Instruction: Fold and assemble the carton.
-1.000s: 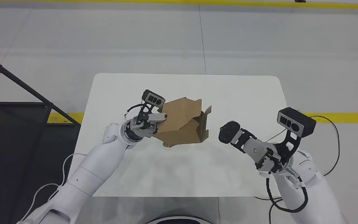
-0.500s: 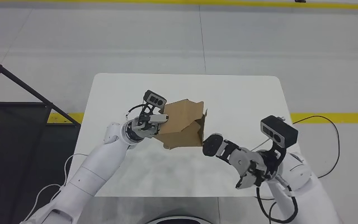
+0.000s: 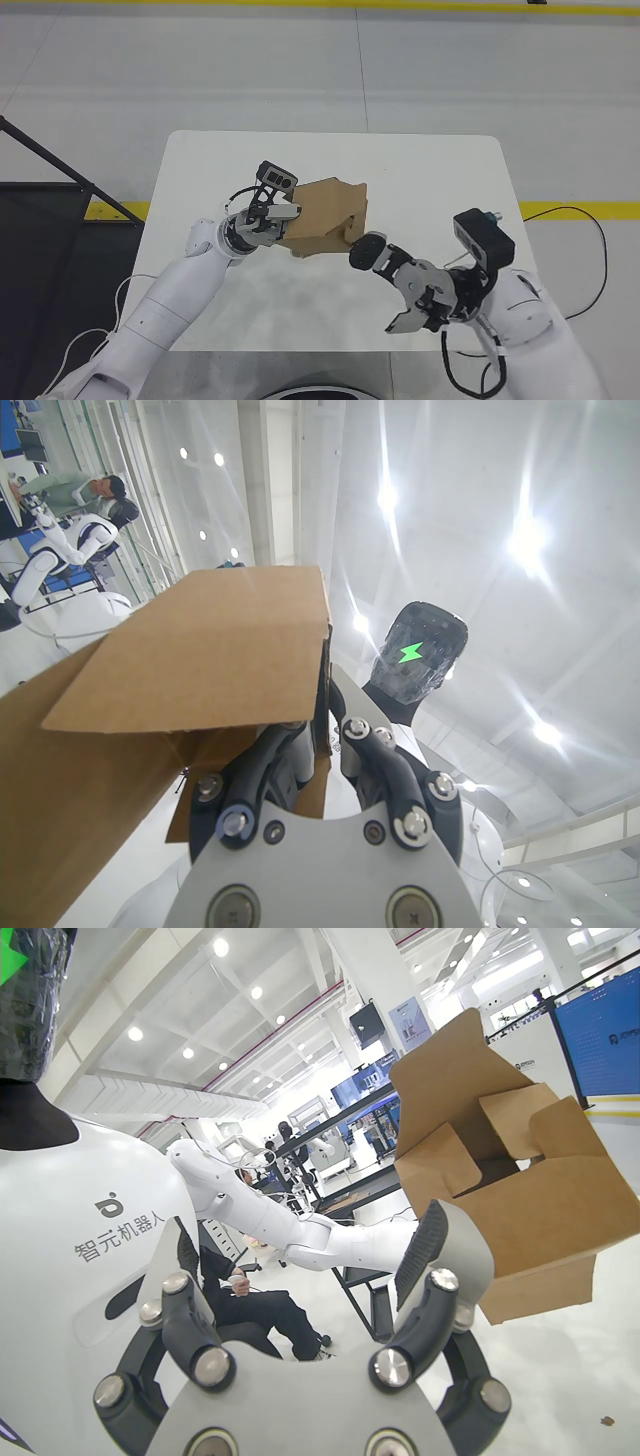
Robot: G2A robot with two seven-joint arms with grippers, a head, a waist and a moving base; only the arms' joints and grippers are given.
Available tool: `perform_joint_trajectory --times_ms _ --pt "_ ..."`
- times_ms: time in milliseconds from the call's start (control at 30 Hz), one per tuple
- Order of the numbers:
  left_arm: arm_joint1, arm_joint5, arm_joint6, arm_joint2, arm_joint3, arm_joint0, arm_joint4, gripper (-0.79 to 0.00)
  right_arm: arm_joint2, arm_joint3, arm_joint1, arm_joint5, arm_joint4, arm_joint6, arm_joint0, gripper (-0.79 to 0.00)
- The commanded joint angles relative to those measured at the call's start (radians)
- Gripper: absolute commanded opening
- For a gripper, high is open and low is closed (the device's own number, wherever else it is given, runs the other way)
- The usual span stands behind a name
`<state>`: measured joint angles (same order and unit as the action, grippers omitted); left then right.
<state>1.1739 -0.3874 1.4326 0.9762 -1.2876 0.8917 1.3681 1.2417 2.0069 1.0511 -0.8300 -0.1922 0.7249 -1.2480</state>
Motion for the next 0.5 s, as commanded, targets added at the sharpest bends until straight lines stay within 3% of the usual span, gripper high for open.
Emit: perform_joint_trajectory --times_ms 0,233,467 --pt "0.0 0.0 0.0 0.0 0.0 0.0 0.0 -0.785 -0.001 0.005 0.001 0.0 0.027 -0.017 -0.004 0.0" --pt "0.0 0.0 0.0 0.0 0.0 0.0 0.0 -0.785 -0.006 0.01 0.008 0.016 0.082 -0.089 -0.009 0.0" --pt "0.0 0.0 0.0 0.0 0.0 0.0 0.0 -0.785 -0.008 -0.003 0.009 0.015 0.037 -0.113 -0.009 0.0"
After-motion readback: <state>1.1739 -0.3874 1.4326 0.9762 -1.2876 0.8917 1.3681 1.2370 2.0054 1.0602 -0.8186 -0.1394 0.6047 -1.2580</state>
